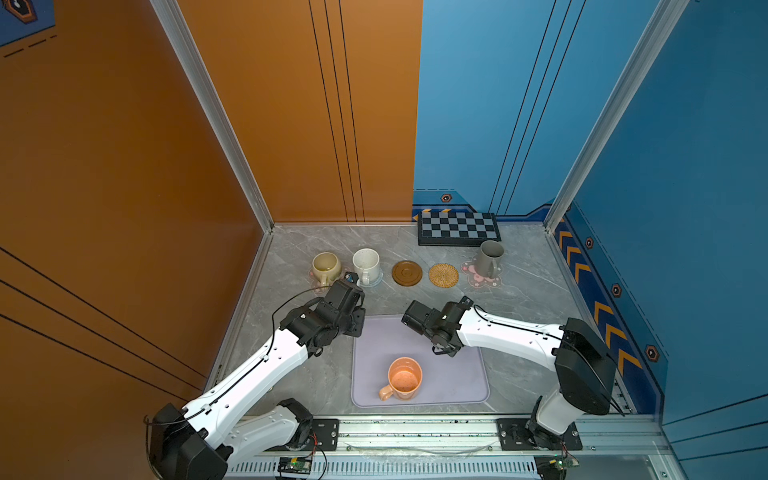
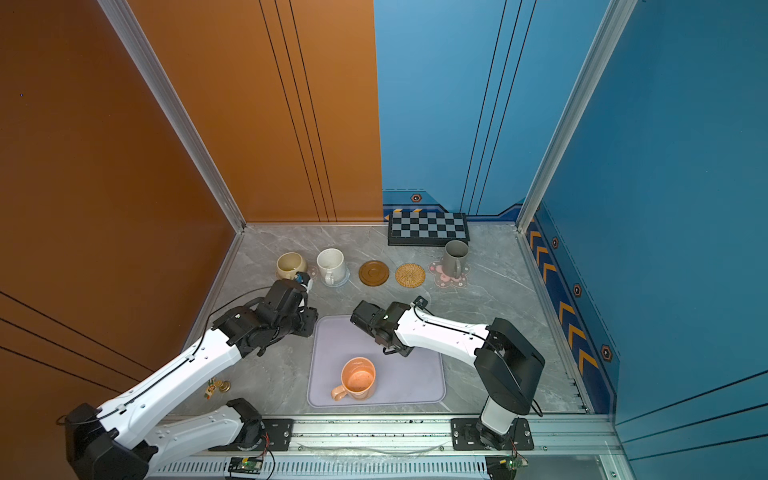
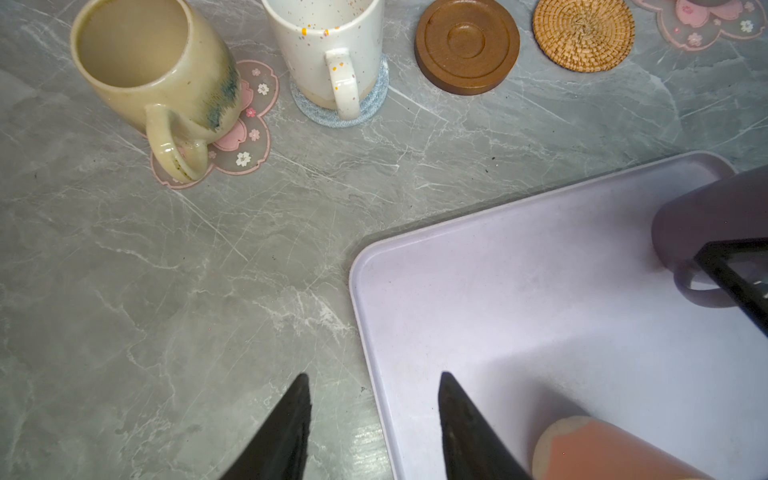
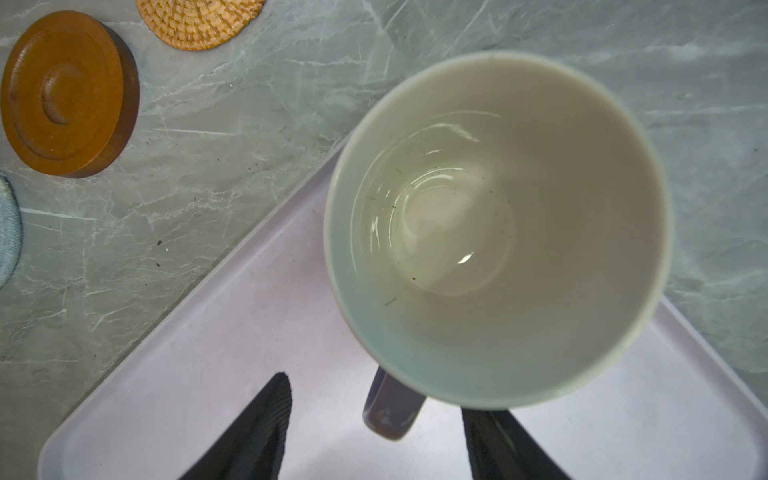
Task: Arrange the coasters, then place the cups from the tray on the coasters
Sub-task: 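Lower the right gripper into the lavender mug and close on its rim, then lift the lavender mug off the tray with the right gripper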
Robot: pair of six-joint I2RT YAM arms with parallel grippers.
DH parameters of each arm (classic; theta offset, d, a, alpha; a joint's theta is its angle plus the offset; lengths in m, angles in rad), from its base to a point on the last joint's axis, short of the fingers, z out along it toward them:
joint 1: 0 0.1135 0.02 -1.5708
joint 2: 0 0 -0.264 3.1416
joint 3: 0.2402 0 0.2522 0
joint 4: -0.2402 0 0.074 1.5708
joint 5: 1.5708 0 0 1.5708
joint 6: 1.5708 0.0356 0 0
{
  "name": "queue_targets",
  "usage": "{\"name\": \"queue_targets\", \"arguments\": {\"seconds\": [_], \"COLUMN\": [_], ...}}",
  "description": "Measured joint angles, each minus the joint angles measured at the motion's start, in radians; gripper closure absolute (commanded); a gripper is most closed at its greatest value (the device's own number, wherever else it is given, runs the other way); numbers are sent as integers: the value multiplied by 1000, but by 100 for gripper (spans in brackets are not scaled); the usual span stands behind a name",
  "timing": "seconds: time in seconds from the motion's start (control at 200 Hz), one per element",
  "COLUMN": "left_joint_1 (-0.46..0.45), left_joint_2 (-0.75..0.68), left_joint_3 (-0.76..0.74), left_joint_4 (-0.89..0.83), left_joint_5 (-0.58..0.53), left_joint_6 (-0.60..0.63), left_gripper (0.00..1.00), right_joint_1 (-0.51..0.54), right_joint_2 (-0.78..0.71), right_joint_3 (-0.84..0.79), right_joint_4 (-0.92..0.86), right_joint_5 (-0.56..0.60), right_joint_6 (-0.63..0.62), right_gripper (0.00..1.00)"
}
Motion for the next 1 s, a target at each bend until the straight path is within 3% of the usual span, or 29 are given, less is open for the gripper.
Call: {"name": "queue_targets", "arguments": {"seconds": [0.541,1.001], "left_joint_1": [23,23], "left_joint_2": [6,11], "left_joint_3": [0,-2], "left_joint_4": [0,0], "left_joint_5": [5,8], "left_joint_6": [0,0], "left_gripper": [50,50], "right_joint_1": [-41,-44], "right_joint_2": [-21,-115], "right_joint_3": [-81,-130], "right_joint_4": [-18,-27], "right_joint_5": [-40,-87], "right_joint_6": [-21,-189], "right_gripper": [41,42]}}
